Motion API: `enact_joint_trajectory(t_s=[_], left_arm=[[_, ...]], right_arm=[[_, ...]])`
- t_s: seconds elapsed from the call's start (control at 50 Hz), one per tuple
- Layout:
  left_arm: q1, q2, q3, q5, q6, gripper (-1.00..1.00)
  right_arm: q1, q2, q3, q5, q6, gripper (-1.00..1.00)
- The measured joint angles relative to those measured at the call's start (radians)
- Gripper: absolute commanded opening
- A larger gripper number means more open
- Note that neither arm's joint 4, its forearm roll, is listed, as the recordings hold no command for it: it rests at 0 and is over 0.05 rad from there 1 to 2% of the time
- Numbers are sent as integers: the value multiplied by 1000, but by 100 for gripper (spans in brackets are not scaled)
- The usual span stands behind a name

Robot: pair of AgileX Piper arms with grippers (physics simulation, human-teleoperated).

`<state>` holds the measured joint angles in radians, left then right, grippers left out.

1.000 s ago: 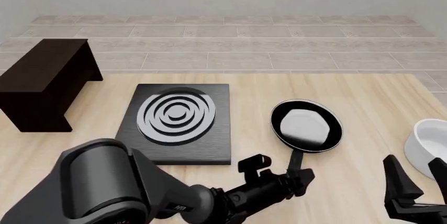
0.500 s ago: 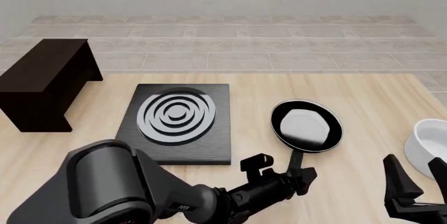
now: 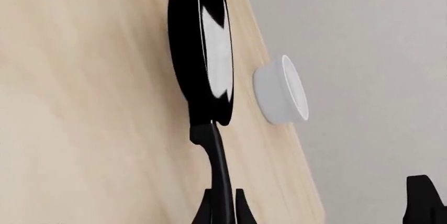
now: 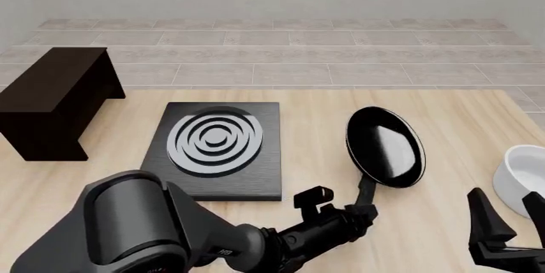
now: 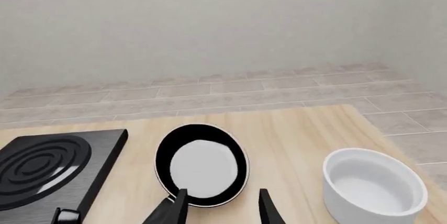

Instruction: Put the frying pan on top of the cabinet.

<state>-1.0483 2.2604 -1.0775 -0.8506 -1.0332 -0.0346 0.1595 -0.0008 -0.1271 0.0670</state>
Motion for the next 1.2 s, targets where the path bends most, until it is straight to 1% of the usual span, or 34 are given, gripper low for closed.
enact_joint_trajectory(t_s=[0.12,0.28,0.48,0.84,1.2], left_arm=[[3,-1,1,0,-18,-100],[6,-19,16,15,-83,-100],[14,-87,61,34,-111,-100],[41,-275,156,74,-90,-100],[87,-464,201,141,-46,-100]], right_arm=[[1,-3,0,2,-2,100],[1,-4,0,2,-3,100],[2,-6,1,4,-3,100],[4,-20,0,15,-5,100],[5,-40,0,32,-8,100]])
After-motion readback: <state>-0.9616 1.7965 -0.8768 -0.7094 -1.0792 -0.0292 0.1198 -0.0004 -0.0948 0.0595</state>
